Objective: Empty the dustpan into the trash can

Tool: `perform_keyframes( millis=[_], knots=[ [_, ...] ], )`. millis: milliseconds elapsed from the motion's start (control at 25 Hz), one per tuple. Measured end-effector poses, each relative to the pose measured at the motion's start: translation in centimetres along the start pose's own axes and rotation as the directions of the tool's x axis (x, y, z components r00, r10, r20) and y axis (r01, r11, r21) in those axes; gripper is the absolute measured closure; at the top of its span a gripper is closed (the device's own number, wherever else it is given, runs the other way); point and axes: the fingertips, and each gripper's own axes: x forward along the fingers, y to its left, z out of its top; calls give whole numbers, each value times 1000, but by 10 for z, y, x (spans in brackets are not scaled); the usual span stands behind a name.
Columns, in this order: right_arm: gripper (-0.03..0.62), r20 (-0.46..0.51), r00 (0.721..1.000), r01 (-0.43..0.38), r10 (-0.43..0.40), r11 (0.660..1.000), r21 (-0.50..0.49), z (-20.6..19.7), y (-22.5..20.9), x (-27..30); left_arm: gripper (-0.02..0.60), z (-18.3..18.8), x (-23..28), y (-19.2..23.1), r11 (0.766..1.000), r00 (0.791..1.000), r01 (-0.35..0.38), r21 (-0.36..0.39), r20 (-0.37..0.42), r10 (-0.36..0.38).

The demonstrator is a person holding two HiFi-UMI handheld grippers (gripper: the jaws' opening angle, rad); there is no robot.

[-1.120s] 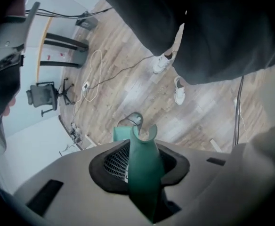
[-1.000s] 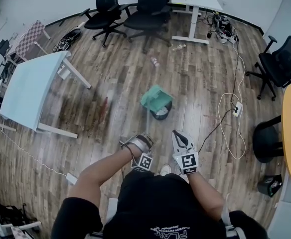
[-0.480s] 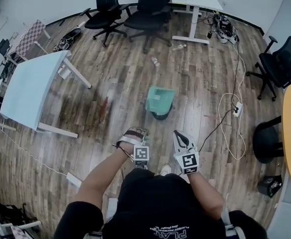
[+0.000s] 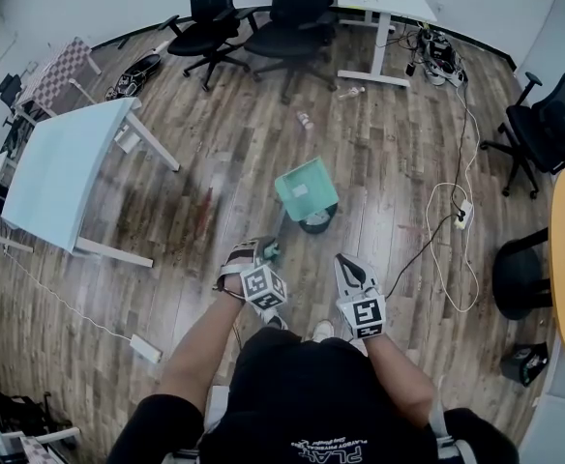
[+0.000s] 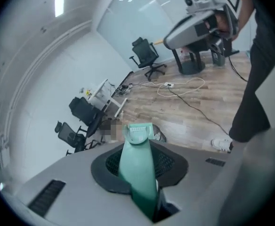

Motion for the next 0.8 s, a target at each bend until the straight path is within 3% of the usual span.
perform_keyframes(
  millis=[120,280,520,640,800],
  knots=[
    [571,-6,1000,-10,10,1000,0,3,3,3,483,-7,-2,8,982,1000,8,-190,21,-4],
    [571,-17,1000,-21,21,1000,7,0,4,6,483,-13,-9,15,912,998,19,-410,55,4],
    [571,-30,999,-33,33,999,7,-4,5,13,483,-19,-21,23,821,996,17,-570,79,35],
    [571,-35,998,-43,43,999,4,-5,7,21,483,-27,-26,32,753,995,4,-658,79,64],
    [571,-46,997,-59,59,998,-3,-3,13,35,483,-44,-36,51,639,993,-19,-769,62,105]
  ],
)
